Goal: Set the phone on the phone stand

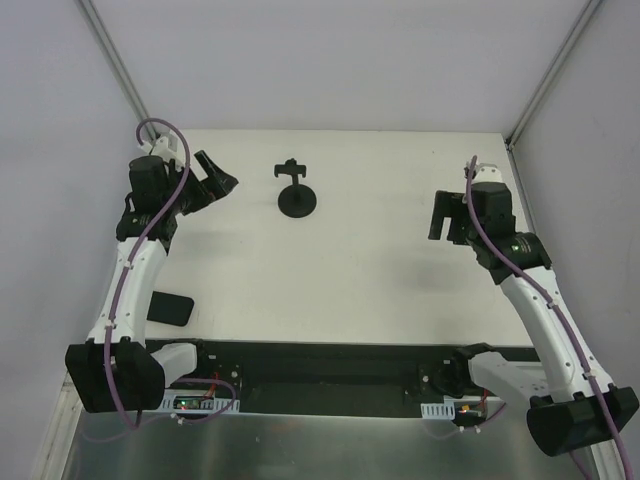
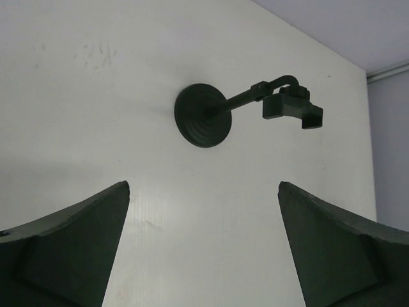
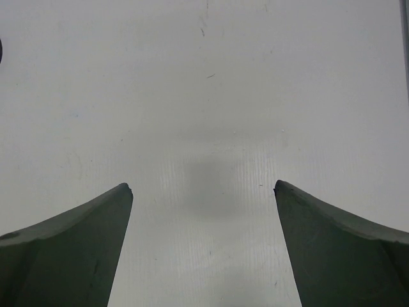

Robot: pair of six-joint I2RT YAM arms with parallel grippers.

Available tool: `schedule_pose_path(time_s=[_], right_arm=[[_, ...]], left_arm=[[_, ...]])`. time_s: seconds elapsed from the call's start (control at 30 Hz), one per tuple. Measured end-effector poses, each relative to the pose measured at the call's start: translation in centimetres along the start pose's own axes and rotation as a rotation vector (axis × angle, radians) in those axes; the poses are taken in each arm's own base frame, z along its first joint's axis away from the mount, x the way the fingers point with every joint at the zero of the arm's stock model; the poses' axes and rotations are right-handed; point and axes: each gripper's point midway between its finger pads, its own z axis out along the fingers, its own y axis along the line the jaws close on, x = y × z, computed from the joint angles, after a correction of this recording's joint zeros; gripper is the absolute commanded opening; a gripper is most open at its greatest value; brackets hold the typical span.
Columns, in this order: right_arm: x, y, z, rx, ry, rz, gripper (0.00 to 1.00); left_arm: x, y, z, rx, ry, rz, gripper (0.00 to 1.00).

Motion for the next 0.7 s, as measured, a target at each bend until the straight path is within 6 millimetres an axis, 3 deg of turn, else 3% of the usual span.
schedule_pose_path(time_s=[0.2,0.47,0.57,0.7], right_arm=[[0.0,4.3,0.4,-0.119,-0.006,-0.062,0.96],[2.7,14.0,1.2,-0.464,0.088,-0.046,0.96],[3.1,16.5,1.5,-0.529,0.119,0.030,0.96],[2.9,19.2,3.3,-0.562,0.173,0.207,0.96]], left_arm=[[1.4,-1.7,2.1,0.231,0.106,-0.175,0.99],[3.8,-3.4,3.5,0.446,0.203,-0.382,0.99],[3.9,-3.5,3.6,0.492,0.196,-0.452,0.99],[4.1,-2.2,3.2,0.487,0.160,-0.520,0.99]])
